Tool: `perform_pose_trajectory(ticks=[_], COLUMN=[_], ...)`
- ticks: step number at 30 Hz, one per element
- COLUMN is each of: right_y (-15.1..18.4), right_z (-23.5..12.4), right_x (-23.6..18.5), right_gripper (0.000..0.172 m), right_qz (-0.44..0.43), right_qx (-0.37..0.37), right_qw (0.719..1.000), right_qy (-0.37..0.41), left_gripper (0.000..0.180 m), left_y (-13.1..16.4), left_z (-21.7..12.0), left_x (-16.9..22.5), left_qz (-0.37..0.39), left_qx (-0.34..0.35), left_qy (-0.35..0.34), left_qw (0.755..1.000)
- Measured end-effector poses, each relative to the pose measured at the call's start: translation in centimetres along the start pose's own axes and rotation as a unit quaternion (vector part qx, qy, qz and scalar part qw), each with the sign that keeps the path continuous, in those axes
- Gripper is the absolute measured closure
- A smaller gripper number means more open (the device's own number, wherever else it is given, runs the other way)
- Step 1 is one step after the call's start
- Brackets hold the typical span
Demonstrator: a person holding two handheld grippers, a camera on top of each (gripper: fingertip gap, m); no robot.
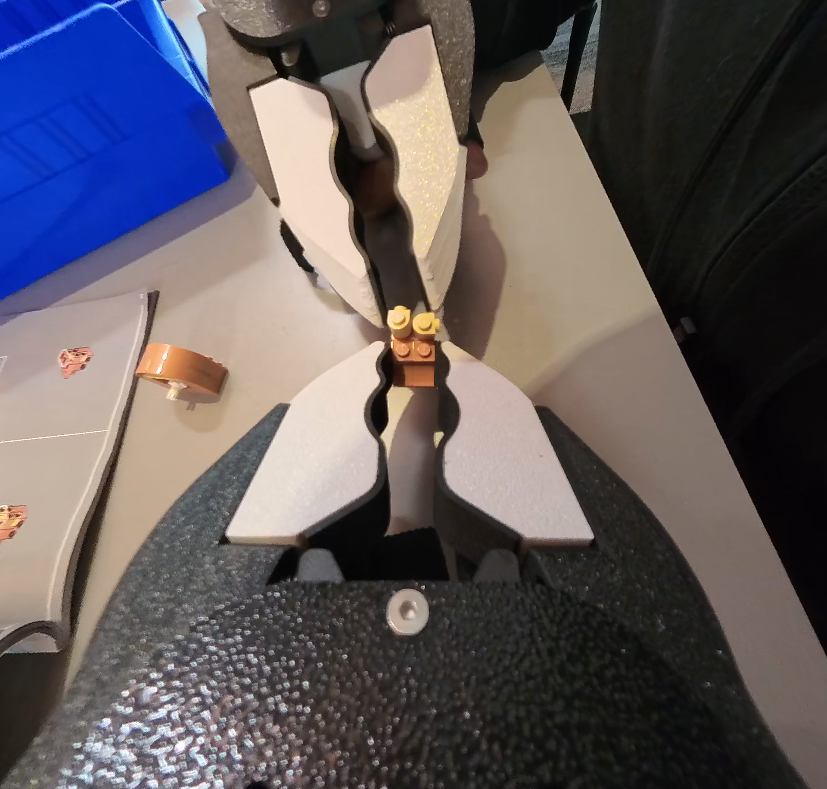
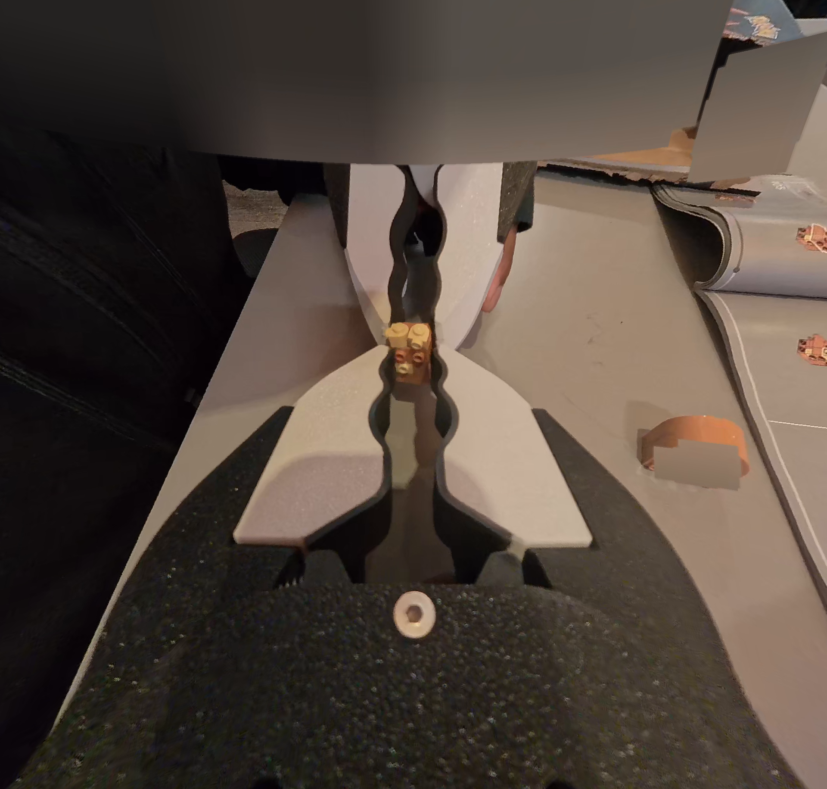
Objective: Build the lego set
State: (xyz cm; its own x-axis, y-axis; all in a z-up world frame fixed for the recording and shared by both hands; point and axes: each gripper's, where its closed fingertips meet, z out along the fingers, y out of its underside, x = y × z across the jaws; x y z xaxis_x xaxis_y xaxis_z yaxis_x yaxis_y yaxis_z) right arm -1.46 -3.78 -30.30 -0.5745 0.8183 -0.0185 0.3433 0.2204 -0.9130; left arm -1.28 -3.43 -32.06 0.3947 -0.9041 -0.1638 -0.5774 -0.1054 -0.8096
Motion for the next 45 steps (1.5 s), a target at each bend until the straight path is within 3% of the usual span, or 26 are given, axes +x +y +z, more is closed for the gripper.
perform_pose_trajectory(ticks=[7,12,22,28,35,45], right_y=[-0.3,0.0,-1.9,-2.3,-2.7,-2.8], right_z=[-0.6,-0.9,-1.8,-1.4,-1.2,-0.8], right_x=[0.6,1.5,2.8,2.9,2.6,1.9], right_gripper=[0.141,0.135,0.137,0.133,0.13,0.13], right_qz=[-0.02,-0.146,-0.407,-0.501,-0.53,-0.544], right_qx=[0.018,0.004,0.036,0.02,0.024,0.023], right_qw=[0.999,0.986,0.892,0.837,0.815,0.808], right_qy=[0.023,0.086,0.195,0.222,0.233,0.226], left_gripper=[0.164,0.164,0.164,0.164,0.164,0.164], left_y=[0.2,0.4,-0.6,-1.5,-2.0,-2.1], left_z=[-0.5,-0.8,-2.1,-2.4,-2.3,-1.9], left_x=[-0.6,-1.0,-2.3,-2.5,-2.2,-1.7], left_qz=[-0.025,-0.048,-0.105,-0.116,-0.117,-0.109], left_qx=[0.006,0.007,0.021,0.021,0.021,0.011], left_qy=[-0.001,0.004,0.023,0.03,0.039,0.048], left_qw=[1.0,0.999,0.994,0.993,0.992,0.993])
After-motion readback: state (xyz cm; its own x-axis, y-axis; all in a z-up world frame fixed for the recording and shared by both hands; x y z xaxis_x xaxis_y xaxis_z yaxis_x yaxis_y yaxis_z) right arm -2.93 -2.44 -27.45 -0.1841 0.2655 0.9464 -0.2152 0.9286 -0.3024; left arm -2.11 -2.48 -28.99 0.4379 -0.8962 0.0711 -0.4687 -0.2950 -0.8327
